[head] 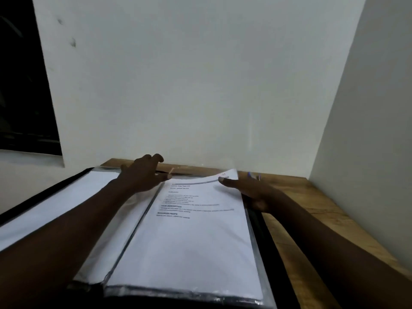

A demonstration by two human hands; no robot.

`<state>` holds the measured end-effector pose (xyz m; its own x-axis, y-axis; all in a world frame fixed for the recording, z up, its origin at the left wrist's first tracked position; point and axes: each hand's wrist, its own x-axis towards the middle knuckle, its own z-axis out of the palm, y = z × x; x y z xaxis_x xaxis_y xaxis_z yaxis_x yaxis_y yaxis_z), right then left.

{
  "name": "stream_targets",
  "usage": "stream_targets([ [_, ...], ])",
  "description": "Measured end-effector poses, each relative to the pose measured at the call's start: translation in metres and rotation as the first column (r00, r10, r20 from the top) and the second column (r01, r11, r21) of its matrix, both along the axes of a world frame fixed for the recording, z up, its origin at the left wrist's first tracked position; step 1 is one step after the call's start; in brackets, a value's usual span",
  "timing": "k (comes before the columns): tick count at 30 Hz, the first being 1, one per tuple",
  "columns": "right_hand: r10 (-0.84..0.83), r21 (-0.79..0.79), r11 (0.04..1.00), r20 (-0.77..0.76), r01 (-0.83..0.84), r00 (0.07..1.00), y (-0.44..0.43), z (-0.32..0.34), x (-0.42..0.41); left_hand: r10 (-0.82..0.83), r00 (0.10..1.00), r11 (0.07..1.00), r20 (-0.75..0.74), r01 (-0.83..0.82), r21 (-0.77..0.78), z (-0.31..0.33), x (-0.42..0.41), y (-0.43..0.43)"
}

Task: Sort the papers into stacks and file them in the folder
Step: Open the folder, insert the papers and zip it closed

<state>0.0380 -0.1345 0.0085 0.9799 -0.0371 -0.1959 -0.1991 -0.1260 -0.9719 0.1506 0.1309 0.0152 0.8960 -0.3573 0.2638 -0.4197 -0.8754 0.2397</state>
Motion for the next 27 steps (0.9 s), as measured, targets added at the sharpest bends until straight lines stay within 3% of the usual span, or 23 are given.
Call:
stream_targets([
  [2, 0.037, 0.111, 0.993, -0.056, -0.031, 0.998, 0.007, 0.006, -0.017, 0.024, 1.0, 1.0, -0.021, -0.024, -0.013, 0.0, -0.007, 0.022],
  [6, 0.042, 0.098, 0.995, -0.117, -0.031, 0.992, 0.028, 0.032, -0.041, 0.072, 0.996, 0.996, -0.044, -0.075, -0.055, -0.007, -0.005, 0.068],
  [9, 0.035, 0.066, 0.997, -0.085, -0.03, 0.996, 0.054, 0.059, -0.048, 0.1, 0.993, 0.99, -0.069, -0.106, -0.089, -0.005, -0.019, 0.094],
  [14, 0.101, 0.197, 0.974, 0.081, -0.115, 0.992, 0.104, 0.093, -0.038, 0.139, 0.983, 0.98, -0.123, -0.154, -0.126, -0.015, -0.024, 0.133],
  [21, 0.218, 0.236, 0.947, 0.032, -0.219, 0.975, 0.17, 0.096, 0.01, 0.2, 0.961, 0.968, -0.189, -0.224, -0.113, -0.026, -0.026, 0.188],
  [22, 0.264, 0.158, 0.951, 0.03, -0.265, 0.964, 0.182, 0.092, 0.013, 0.211, 0.961, 0.965, -0.181, -0.234, -0.12, -0.028, -0.024, 0.198],
  [24, 0.333, -0.217, 0.923, 0.044, -0.316, 0.942, 0.207, 0.078, 0.012, 0.258, 0.953, 0.941, -0.158, -0.285, -0.183, -0.029, -0.021, 0.214],
  [27, 0.435, -0.719, 0.66, 0.127, -0.22, 0.891, 0.241, 0.041, 0.017, 0.345, 0.918, 0.809, -0.196, -0.397, -0.433, -0.031, -0.024, 0.233],
])
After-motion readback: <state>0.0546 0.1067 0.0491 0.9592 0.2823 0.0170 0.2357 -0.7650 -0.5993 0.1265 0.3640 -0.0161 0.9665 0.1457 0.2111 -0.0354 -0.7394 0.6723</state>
